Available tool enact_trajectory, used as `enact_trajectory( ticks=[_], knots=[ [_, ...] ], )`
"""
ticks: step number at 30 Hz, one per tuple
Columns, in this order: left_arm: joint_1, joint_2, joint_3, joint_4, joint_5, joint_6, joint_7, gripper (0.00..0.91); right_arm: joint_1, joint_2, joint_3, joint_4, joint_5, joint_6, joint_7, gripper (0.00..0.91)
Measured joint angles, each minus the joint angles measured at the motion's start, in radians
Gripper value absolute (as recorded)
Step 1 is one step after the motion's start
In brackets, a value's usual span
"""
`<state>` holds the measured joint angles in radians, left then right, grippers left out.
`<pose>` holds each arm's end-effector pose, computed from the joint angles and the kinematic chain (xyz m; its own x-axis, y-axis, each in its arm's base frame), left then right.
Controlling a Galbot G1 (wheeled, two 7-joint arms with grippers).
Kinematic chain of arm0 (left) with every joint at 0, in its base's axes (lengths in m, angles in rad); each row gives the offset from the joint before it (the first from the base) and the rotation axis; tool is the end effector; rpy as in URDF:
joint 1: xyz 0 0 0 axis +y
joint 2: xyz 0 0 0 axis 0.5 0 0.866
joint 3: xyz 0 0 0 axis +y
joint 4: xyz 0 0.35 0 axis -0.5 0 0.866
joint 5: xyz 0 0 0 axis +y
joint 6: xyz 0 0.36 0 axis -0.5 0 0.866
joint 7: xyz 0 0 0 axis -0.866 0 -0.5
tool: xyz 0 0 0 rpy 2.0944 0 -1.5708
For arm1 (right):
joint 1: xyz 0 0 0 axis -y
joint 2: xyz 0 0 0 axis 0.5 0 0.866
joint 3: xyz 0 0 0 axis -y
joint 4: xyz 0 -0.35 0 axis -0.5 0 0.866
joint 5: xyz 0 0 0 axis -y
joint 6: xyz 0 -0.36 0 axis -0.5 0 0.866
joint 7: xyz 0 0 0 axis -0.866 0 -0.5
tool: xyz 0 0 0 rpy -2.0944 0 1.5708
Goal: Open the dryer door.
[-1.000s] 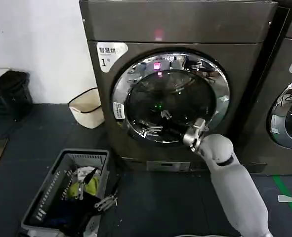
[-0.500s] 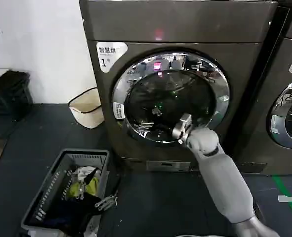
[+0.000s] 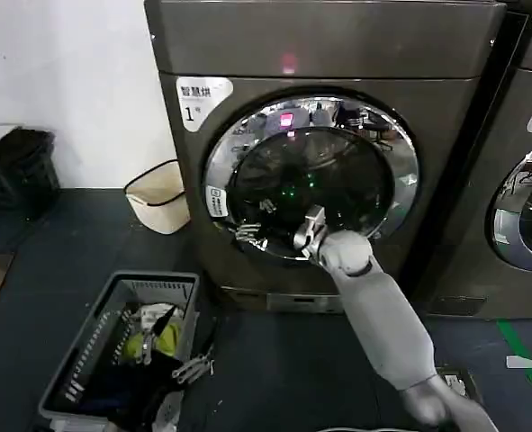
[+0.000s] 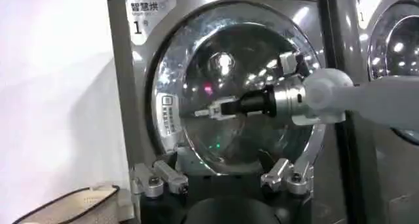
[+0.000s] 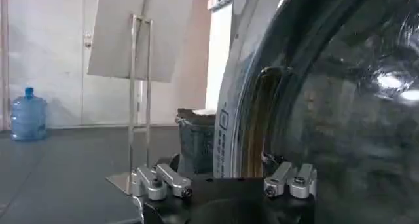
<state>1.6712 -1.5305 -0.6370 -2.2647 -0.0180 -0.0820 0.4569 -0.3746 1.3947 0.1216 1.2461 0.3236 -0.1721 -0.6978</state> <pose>0.1540 0.0361 -0.2568 -0.9147 0.3903 -0.1046 0.3748 0.9163 0.1414 0.5453 0.0500 -0.1807 -0.5325 -0.8463 -0.0172 -0.8412 0.5314 -0.1004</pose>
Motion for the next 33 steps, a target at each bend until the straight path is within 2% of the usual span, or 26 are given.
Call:
enact_trajectory(
  ticks=[14, 19, 33],
  knots=[
    [0.004, -0.003, -0.004, -0.004, 0.002, 0.005, -0.005, 0.907, 0.047, 0.04, -0.038, -0.072, 0.004, 0.001, -0.02, 0.907],
    [0.0, -0.001, -0.008, -0.011, -0.003, 0.042, -0.008, 0.907, 0.043, 0.037, -0.029, -0.071, 0.009, -0.009, -0.066, 0.907],
    [-0.076, 0.078, -0.087, 0.031, -0.23, 0.161, -0.07, 0.907, -0.014, -0.003, 0.018, -0.007, 0.019, 0.003, -0.238, 0.907]
  ],
)
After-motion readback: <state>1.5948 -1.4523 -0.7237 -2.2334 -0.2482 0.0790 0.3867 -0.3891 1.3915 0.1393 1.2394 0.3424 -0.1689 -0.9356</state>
